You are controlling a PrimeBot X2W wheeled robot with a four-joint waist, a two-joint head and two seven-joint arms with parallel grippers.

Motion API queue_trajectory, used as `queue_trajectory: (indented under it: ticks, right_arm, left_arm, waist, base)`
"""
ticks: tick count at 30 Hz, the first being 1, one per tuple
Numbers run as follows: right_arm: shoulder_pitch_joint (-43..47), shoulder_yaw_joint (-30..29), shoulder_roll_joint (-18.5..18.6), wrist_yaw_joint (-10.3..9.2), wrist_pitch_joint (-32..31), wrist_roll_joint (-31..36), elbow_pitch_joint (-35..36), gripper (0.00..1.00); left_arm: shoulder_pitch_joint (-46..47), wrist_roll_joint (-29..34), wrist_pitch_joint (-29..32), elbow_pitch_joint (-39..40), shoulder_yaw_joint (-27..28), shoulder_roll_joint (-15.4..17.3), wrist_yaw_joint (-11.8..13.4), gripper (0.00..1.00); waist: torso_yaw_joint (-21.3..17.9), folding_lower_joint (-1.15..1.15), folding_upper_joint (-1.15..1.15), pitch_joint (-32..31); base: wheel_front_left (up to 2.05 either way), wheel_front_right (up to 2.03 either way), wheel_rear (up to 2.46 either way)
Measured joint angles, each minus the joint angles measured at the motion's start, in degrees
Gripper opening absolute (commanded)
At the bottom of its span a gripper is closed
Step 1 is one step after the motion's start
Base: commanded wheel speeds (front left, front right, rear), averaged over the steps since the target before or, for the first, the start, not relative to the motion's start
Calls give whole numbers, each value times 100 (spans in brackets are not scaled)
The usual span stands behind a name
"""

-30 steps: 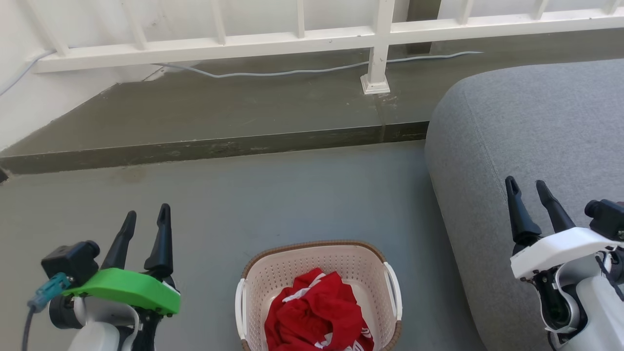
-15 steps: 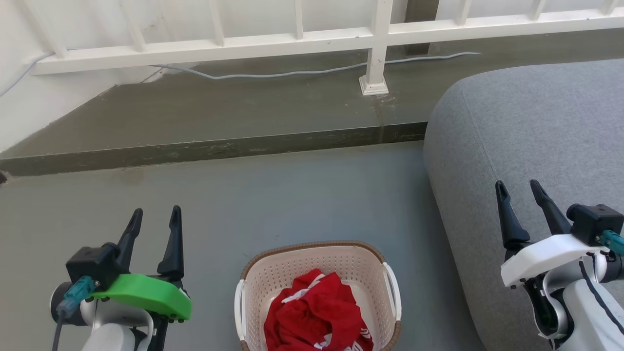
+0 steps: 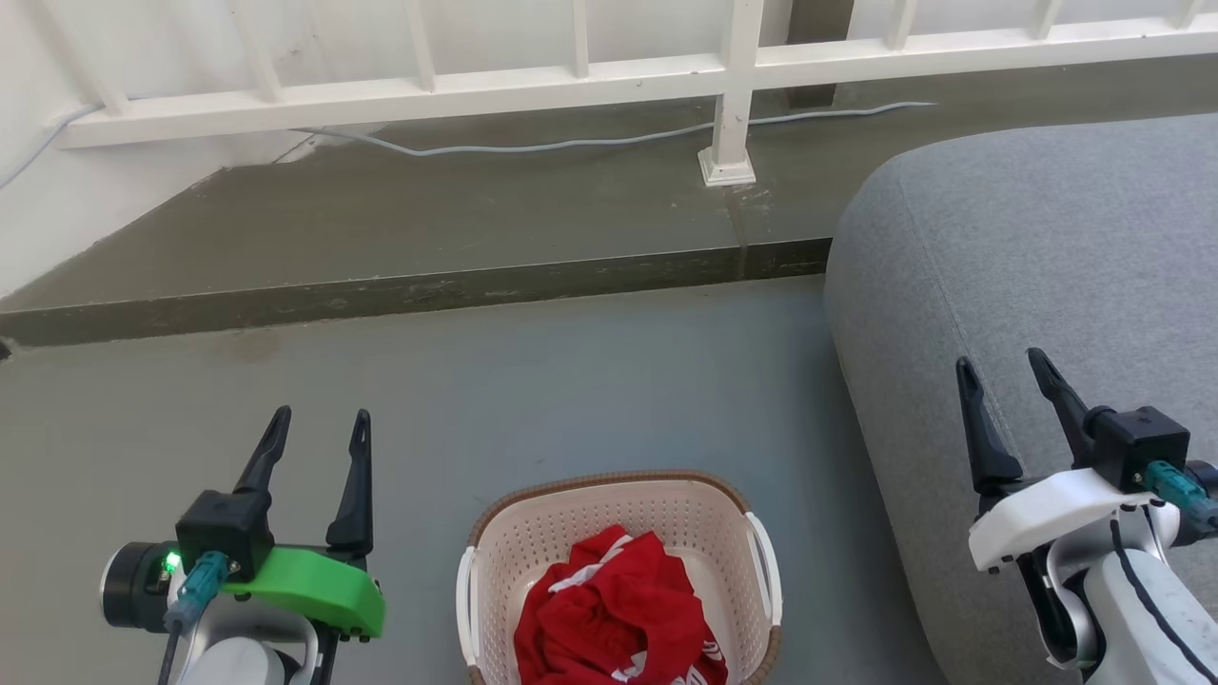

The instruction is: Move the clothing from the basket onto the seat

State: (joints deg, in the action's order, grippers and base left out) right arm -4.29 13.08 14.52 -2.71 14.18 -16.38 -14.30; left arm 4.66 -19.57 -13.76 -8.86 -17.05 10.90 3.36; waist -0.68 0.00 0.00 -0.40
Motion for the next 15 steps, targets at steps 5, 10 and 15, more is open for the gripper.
queue_trajectory:
  ticks: [5, 10, 15]
  right_arm:
    - [0, 2, 0, 0, 16, 59, -38, 100]
    - [0, -8, 1, 0, 16, 62, -73, 100]
    - [0, -20, 0, 2, 16, 62, -91, 100]
  left_arm:
    - [-1, 9, 1, -73, 20, -21, 26, 100]
    - [-1, -12, 2, -143, 23, -30, 27, 100]
    - [-1, -12, 2, -165, 21, -30, 27, 100]
  waist:
    - [-8, 0, 0, 1]
    - [-19, 0, 0, 0]
    - [-24, 0, 0, -2]
  base:
    - [0, 0, 0]
    - [0, 0, 0]
    - [0, 0, 0]
